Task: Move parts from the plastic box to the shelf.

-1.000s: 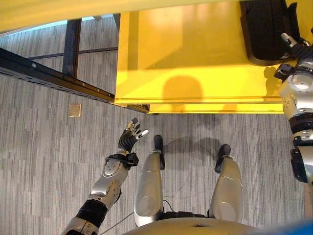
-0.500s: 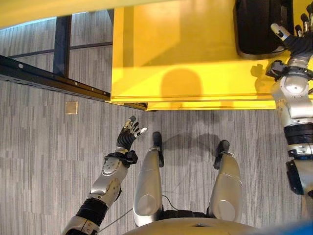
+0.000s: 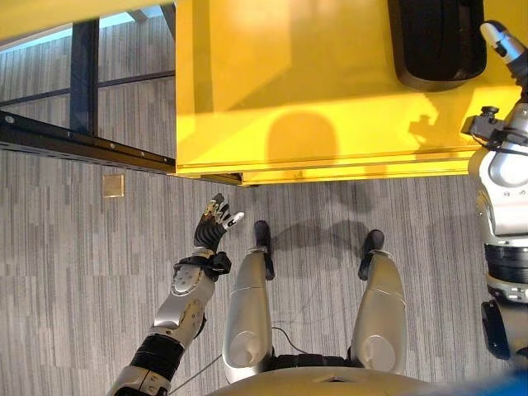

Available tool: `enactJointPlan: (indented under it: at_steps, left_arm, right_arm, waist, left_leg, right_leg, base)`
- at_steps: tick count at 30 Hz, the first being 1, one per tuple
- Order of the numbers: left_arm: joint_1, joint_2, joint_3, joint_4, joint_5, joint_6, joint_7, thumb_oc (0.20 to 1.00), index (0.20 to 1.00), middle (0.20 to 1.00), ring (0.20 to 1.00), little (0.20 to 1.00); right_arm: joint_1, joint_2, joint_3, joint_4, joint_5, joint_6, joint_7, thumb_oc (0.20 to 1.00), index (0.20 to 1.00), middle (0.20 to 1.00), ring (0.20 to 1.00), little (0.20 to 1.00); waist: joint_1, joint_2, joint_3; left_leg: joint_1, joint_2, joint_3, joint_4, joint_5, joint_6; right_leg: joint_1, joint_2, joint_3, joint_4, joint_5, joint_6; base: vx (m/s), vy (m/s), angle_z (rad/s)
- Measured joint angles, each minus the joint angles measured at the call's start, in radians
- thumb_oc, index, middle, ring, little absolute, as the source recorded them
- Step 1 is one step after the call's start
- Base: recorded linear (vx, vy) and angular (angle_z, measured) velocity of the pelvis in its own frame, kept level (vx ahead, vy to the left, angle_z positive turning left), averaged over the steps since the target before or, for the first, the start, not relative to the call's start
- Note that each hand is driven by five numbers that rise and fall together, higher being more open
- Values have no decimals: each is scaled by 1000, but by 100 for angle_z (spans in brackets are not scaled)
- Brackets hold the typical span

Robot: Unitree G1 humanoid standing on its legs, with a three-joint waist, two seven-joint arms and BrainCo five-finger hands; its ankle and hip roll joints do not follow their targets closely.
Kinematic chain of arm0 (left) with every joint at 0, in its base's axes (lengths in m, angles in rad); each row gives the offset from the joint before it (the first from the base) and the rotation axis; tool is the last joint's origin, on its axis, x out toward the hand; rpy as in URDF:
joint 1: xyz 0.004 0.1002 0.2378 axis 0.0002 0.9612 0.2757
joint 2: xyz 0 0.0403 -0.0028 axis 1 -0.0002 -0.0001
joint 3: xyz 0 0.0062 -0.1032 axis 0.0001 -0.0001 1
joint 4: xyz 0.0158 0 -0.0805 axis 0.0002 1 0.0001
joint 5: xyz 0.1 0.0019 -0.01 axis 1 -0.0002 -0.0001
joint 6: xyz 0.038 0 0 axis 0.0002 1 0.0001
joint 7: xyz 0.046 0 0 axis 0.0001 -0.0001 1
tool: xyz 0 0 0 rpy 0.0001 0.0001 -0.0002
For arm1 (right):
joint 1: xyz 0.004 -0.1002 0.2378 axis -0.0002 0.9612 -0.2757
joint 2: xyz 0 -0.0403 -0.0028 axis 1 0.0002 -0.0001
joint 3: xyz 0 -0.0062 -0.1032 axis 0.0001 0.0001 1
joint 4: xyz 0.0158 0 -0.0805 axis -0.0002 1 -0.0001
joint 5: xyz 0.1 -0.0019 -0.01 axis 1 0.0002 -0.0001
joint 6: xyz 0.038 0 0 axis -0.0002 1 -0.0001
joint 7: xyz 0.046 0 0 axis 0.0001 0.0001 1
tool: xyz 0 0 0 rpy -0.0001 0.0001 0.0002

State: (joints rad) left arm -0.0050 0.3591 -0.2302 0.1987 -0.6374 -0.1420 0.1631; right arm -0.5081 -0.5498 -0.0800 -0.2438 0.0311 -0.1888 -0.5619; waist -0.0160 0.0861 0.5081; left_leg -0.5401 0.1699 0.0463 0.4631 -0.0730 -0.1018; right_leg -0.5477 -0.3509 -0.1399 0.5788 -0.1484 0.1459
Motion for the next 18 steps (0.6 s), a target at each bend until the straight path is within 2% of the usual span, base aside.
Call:
enactJointPlan:
  at_steps: [3, 7, 10, 13, 14, 15, 17, 18]
  left_arm:
    - [6, -17, 6, -2, 2, 0, 11, 1000, 1000, 1000, 1000, 1000]
    - [31, -31, 15, -5, 2, -1, 18, 1000, 1000, 1000, 1000, 1000]
    - [51, -48, 20, -1, 2, 0, 19, 1000, 1000, 1000, 1000, 1000]
    - [102, -51, 57, -1, 2, -2, 18, 1000, 1000, 1000, 1000, 1000]
    - [110, -51, 63, 2, 2, -4, 17, 1000, 1000, 1000, 1000, 1000]
    - [119, -57, 78, 4, 2, -2, 18, 1000, 1000, 1000, 1000, 1000]
    - [127, -61, 82, 11, 2, 0, 17, 1000, 1000, 1000, 1000, 1000]
    - [129, -73, 84, 23, 1, 9, 21, 1000, 1000, 1000, 1000, 1000]
  right_arm:
    - [83, 48, -9, -101, -60, -8, -5, 1000, 1000, 1000, 1000, 1000]
    - [142, 76, -3, -115, -95, -18, 5, 1000, 1000, 1000, 1000, 1000]
    - [293, 81, 18, -135, -114, -30, 30, 1000, 1000, 1000, 1000, 1000]
    - [431, 79, 70, -118, -126, -39, 80, 1000, 1000, 1000, 1000, 1000]
    - [484, 95, 105, -78, -118, -55, 105, 1000, 1000, 1000, 1000, 1000]
    - [500, 126, 134, -3, -93, -72, 133, 1000, 1000, 1000, 1000, 1000]
    - [556, 169, 188, 86, -29, -48, 182, 1000, 1000, 1000, 1000, 1000]
    - [624, 174, 202, 98, 5, -35, 214, 1000, 1000, 1000, 1000, 1000]
  waist:
    - [-3, -4, 1]
    - [-27, -12, 2]
    - [-34, -20, 3]
    - [-49, -50, -14]
    - [-83, -72, -44]
    - [-89, -87, -56]
    - [-83, -104, -103]
    - [-97, -101, -149]
  left_leg:
    - [-1, 0, 1, 6, 3, -4]
    - [5, 1, 1, 12, -10, 3]
    - [60, 8, 11, -29, 2, -2]
    - [182, 40, 47, -134, 29, -12]
    - [229, 63, 58, -188, 48, -18]
    - [289, 81, 74, -249, 81, -47]
    - [370, 112, 113, -329, 106, -47]
    - [398, 127, 128, -369, 106, -29]
  right_leg:
    - [1, 0, 0, 0, 5, 4]
    - [14, 3, 1, -11, 6, 6]
    - [59, 14, 1, -48, 23, 9]
    - [147, 54, 2, -129, 42, 1]
    - [168, 80, 2, -155, 52, -9]
    - [201, 106, 3, -177, 60, -14]
    - [227, 144, 11, -209, 62, -20]
    - [229, 162, 11, -215, 50, -32]
  base:
    - [-44, 9, -2]
    - [-28, -7, -2]
    - [17, -60, -13]
    - [33, -86, -37]
    - [67, -193, -46]
    - [63, -162, -52]
    - [46, -113, -52]
    - [48, -152, -44]
